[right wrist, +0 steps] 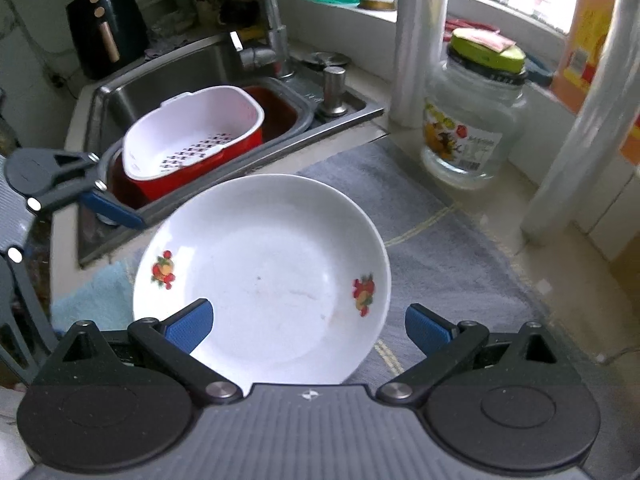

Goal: Organize plates and bowls
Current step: 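Open the right tool and release the deep plate on the stack, then move the right tool toward the white bowls on the mat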

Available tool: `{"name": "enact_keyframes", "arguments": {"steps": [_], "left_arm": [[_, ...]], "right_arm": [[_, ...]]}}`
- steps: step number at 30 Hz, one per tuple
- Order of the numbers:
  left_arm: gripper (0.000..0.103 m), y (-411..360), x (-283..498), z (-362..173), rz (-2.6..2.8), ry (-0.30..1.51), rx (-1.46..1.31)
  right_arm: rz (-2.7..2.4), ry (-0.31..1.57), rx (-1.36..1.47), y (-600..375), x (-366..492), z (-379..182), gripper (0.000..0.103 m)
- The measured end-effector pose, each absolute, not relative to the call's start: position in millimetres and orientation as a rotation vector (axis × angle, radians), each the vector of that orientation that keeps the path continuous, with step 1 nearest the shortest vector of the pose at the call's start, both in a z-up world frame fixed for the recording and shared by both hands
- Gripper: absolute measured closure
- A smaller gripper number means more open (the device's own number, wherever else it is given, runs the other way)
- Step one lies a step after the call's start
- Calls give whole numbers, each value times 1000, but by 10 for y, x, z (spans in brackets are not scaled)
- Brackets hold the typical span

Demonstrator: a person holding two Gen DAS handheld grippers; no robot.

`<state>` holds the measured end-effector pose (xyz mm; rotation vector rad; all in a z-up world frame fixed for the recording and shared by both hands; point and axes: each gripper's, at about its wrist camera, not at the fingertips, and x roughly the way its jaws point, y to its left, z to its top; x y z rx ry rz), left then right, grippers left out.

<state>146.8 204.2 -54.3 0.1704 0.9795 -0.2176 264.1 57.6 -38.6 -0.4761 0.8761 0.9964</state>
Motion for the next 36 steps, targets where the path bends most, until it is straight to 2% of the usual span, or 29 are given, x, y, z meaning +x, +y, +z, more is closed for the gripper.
{"name": "enact_keyframes", "arguments": {"steps": [7, 15, 26, 36], "left_arm": [[1, 1971, 1193, -358, -210, 679, 78], [1, 1663, 1164, -267, -307, 499, 49], [1, 893, 1273, -430, -534, 564, 60], [1, -169, 1284, -482, -566, 568, 122]], "right_arm": [[786, 715, -449, 280, 2346, -350, 0], [500, 694, -317, -295, 2032, -353, 0], [193, 729, -194, -1426, 1581, -394, 0], [124, 721, -133, -2580, 1430, -406, 0]]}}
